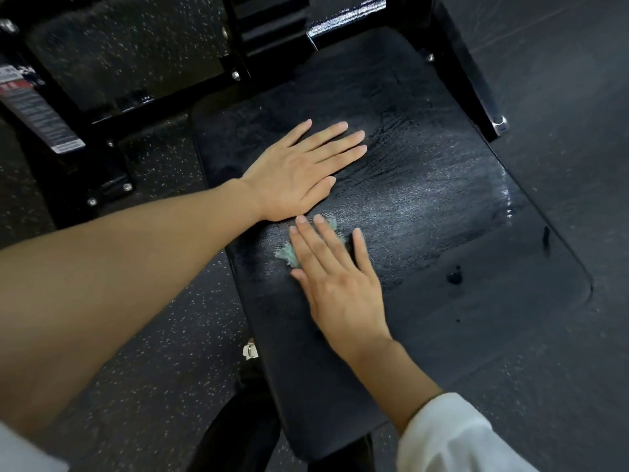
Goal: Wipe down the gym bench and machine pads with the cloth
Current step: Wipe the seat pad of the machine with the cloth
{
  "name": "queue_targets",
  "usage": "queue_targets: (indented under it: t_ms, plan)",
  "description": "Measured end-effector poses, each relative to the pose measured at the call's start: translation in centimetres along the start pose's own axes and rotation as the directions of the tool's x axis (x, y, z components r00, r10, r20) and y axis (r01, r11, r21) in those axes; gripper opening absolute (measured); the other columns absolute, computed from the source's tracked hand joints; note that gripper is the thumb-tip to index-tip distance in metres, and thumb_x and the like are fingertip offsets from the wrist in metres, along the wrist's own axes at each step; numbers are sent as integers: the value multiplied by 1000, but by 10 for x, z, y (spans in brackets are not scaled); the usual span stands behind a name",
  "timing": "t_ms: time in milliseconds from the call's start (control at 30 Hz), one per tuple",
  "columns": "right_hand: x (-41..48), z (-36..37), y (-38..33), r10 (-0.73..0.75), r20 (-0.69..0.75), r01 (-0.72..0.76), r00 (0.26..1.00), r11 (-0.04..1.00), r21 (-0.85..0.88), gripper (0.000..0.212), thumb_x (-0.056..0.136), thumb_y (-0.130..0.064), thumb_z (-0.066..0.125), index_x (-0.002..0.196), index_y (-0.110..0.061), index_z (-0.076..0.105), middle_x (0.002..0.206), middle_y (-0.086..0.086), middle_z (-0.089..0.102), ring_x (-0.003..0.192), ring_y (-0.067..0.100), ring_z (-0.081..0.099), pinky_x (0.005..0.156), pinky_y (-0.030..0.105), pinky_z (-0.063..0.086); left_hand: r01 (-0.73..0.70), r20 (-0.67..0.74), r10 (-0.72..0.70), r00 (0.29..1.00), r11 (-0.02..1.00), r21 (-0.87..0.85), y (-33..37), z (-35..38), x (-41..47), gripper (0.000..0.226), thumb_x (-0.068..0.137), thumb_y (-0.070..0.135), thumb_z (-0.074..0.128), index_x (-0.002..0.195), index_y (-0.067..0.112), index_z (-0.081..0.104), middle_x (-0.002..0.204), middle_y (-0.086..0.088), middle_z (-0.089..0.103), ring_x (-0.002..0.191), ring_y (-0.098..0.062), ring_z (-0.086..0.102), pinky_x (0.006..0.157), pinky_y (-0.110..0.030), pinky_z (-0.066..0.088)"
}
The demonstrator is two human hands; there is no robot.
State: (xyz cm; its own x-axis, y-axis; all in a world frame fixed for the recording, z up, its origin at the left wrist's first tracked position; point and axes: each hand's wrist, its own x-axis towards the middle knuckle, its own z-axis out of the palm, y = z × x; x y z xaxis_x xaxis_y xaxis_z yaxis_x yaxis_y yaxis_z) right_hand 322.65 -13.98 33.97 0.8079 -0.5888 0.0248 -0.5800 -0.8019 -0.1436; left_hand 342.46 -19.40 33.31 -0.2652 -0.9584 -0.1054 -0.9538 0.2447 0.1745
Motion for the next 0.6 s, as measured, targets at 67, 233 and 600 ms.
queue_targets:
  t_ms: [67, 233, 600]
  plan:
    - [-4, -4, 19, -4, 10, 4, 1000, 1000, -16, 47, 105, -32, 32, 147, -16, 46, 155, -3, 40, 145, 15, 34, 118, 48, 23, 25, 9, -25, 1000, 1000, -3, 4, 0, -1, 60, 99, 35, 13, 158, 22, 13, 166, 3, 9, 153, -17, 5, 123, -44, 2]
    - [-9, -18, 76, 83, 21, -82, 996, 996, -20, 51, 107, -33, 23, 149, -13, 42, 158, 0, 36, 147, 18, 30, 120, 50, 16, 77, 16, -77, 997, 997, -9, 11, 1, -3, 61, 99, 37, 11, 158, 22, 10, 166, 4, 6, 153, -17, 2, 123, -45, 1]
    - [-19, -11, 21, 41, 45, -46, 998, 993, 110, 50, 103, -30, 29, 146, -11, 46, 155, 3, 40, 146, 23, 33, 119, 45, 25, 114, 12, -114, 993, 993, 12, 17, 0, -3, 60, 100, 34, 16, 158, 22, 13, 166, 4, 9, 153, -18, 6, 122, -45, 3]
